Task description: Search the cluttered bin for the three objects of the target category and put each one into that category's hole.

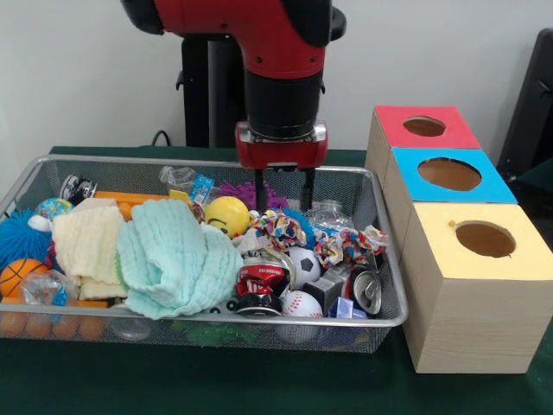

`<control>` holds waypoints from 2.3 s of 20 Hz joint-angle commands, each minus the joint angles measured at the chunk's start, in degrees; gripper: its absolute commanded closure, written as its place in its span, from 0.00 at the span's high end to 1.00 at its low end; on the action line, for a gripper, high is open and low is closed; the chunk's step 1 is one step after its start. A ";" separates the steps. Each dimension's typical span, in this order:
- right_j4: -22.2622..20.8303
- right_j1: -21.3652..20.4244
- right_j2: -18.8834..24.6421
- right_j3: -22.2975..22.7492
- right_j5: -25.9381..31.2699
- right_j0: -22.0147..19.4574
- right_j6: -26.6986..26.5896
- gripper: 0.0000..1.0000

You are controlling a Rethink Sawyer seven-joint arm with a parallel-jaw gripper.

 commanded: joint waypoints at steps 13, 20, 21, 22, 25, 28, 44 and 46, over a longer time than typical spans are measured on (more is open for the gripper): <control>-1.33 13.91 0.94 1.77 -20.54 1.47 6.66 1.00; -1.61 20.13 2.03 -2.05 -24.93 0.96 5.14 1.00; -1.68 21.04 2.26 -2.90 -25.29 0.91 4.77 1.00; -1.65 21.50 2.35 -3.29 -25.45 0.90 4.56 1.00; -1.68 22.20 2.05 -3.61 -26.93 1.31 4.83 1.00; -2.13 22.22 1.78 -3.20 -29.08 1.46 5.50 1.00; 7.41 -7.61 1.35 15.92 -6.70 1.37 7.54 0.00; 9.03 -11.29 -0.07 16.04 -1.27 2.68 6.97 0.00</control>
